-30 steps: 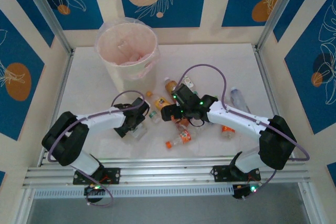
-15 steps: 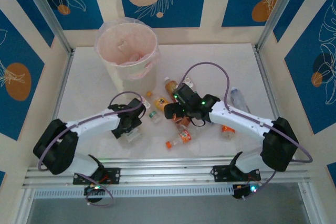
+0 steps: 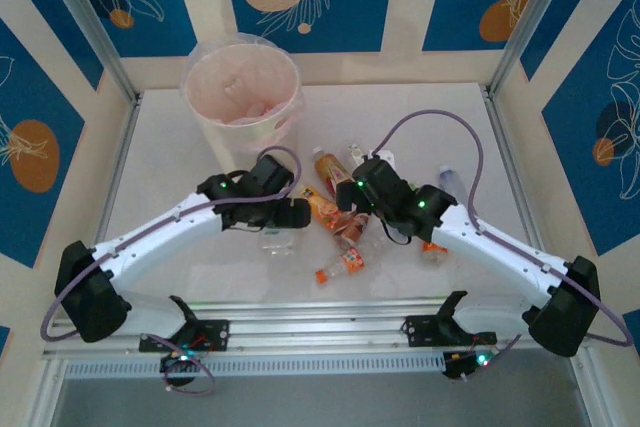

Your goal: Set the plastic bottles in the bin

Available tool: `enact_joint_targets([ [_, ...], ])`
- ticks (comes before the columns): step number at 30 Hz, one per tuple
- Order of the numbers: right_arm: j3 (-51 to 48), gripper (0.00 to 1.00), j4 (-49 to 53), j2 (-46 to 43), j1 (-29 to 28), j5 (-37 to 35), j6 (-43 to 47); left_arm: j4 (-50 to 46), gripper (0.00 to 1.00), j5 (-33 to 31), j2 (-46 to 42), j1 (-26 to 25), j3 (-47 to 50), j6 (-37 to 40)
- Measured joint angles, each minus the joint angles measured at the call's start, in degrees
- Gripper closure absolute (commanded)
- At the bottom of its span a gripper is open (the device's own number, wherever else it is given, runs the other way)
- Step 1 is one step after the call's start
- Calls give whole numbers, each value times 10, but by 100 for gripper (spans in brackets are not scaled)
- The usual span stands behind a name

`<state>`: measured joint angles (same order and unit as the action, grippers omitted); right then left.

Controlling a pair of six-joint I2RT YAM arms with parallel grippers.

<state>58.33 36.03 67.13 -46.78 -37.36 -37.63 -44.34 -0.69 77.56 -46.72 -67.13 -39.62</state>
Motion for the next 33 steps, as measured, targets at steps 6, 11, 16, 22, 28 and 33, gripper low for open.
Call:
enact_joint_targets([
  [6,-4,1,19,-42,3,-37,-9,-12,28,55,23,-2,-150,125],
  [11,-4,1,31,-54,4,-47,-15,-33,28,49,67,3,-314,211],
  [16,-4,1,42,-55,4,-47,-18,-38,26,37,83,60,-409,279],
  [22,-4,1,48,-56,3,-47,-20,-24,26,53,111,189,-487,346],
  [28,-4,1,55,-64,3,-46,-29,-17,25,87,179,280,-555,406],
  [33,-4,1,58,-66,-2,-42,-33,-17,25,112,230,321,-592,468],
])
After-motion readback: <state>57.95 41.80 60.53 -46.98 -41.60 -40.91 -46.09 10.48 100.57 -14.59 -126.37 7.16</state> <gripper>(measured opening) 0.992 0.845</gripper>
